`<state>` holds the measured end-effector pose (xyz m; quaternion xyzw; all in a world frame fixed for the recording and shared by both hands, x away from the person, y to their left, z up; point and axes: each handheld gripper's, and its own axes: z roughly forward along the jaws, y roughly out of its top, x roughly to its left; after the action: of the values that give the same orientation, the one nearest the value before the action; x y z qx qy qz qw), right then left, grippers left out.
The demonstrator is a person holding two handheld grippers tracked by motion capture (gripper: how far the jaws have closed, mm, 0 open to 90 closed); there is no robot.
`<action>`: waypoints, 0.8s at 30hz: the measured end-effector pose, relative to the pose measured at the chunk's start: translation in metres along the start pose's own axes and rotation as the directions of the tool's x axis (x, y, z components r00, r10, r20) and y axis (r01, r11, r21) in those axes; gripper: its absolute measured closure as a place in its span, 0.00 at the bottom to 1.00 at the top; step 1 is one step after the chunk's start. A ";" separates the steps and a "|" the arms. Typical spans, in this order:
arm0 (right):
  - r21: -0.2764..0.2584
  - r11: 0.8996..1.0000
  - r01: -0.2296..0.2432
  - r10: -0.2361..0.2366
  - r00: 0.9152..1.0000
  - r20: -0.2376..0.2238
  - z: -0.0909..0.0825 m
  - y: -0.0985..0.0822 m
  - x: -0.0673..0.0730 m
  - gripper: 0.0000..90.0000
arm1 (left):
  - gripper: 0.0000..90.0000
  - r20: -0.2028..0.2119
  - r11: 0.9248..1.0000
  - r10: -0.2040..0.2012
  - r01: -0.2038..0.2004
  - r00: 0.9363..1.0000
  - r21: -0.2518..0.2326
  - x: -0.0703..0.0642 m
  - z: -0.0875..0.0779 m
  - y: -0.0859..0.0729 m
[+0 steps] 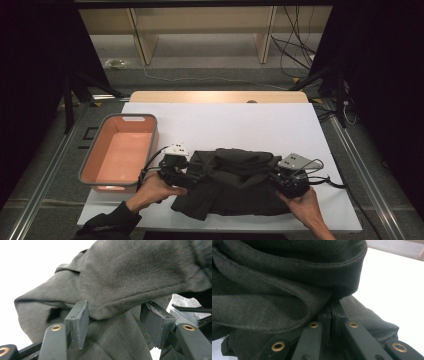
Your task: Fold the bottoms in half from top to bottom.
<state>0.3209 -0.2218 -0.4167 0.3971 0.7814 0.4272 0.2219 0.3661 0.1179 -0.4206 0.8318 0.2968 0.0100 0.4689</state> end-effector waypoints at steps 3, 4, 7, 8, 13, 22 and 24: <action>0.001 1.000 0.000 0.000 1.000 0.001 0.000 0.000 0.000 0.98 | 0.50 -0.016 0.999 -0.028 0.028 0.999 -0.024 0.007 -0.009 0.002; 0.000 1.000 -0.001 0.001 1.000 0.003 -0.001 0.000 0.000 0.98 | 0.53 -0.024 0.999 -0.032 0.031 0.999 -0.033 0.008 -0.011 0.002; -0.005 1.000 -0.004 0.004 1.000 0.002 -0.003 0.000 -0.001 0.98 | 0.64 -0.053 0.993 -0.091 0.087 0.994 -0.074 0.017 -0.015 0.007; -0.004 1.000 -0.007 0.007 1.000 -0.002 -0.003 -0.001 -0.002 0.98 | 0.68 -0.057 0.993 -0.097 0.093 0.994 -0.078 0.018 -0.015 0.009; 0.000 1.000 -0.015 0.015 1.000 -0.009 -0.004 -0.002 -0.004 0.98 | 0.82 -0.006 0.984 -0.131 0.130 0.991 -0.118 0.019 0.002 0.028; 0.017 1.000 -0.015 0.015 1.000 -0.021 -0.007 -0.006 -0.006 0.98 | 0.95 0.050 0.994 -0.109 0.110 0.993 -0.027 0.010 0.041 0.030; 0.023 1.000 -0.014 0.015 0.999 -0.028 -0.008 -0.008 -0.007 0.98 | 0.97 0.055 0.993 -0.114 0.114 0.992 -0.009 0.011 0.044 0.025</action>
<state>0.3165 -0.2343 -0.4189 0.3992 0.7864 0.4253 0.2031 0.4005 0.0802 -0.4287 0.8107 0.3310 -0.0376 0.4815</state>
